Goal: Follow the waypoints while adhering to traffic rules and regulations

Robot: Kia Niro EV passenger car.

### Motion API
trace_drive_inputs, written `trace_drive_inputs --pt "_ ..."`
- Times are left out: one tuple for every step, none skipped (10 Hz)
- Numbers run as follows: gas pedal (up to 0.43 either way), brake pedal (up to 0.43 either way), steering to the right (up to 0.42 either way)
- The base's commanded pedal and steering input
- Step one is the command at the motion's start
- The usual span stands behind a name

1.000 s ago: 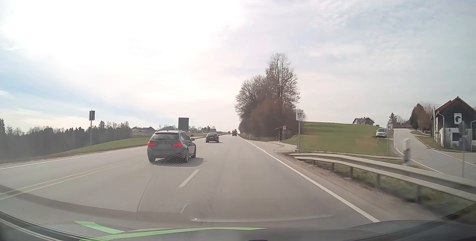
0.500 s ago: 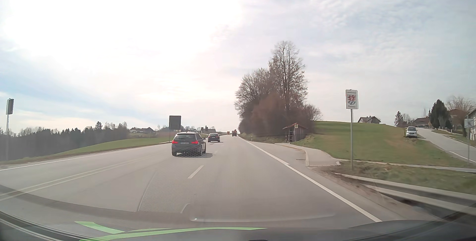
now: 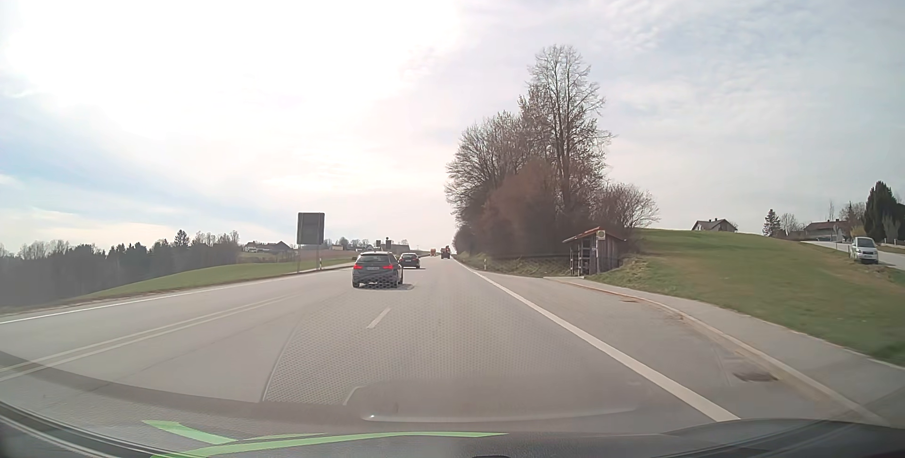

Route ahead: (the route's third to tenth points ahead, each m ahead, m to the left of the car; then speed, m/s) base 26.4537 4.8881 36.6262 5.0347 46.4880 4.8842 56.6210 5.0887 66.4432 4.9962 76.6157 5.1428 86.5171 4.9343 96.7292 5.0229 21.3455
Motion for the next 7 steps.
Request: trace_drive_inputs --pt "0.378 0.000 0.001" --pt "0.378 0.000 0.001" --pt "0.378 0.000 0.001" --pt "0.378 0.000 0.001" --pt "0.378 0.000 0.001" --pt "0.378 0.000 0.001" --pt "0.378 0.000 0.000"
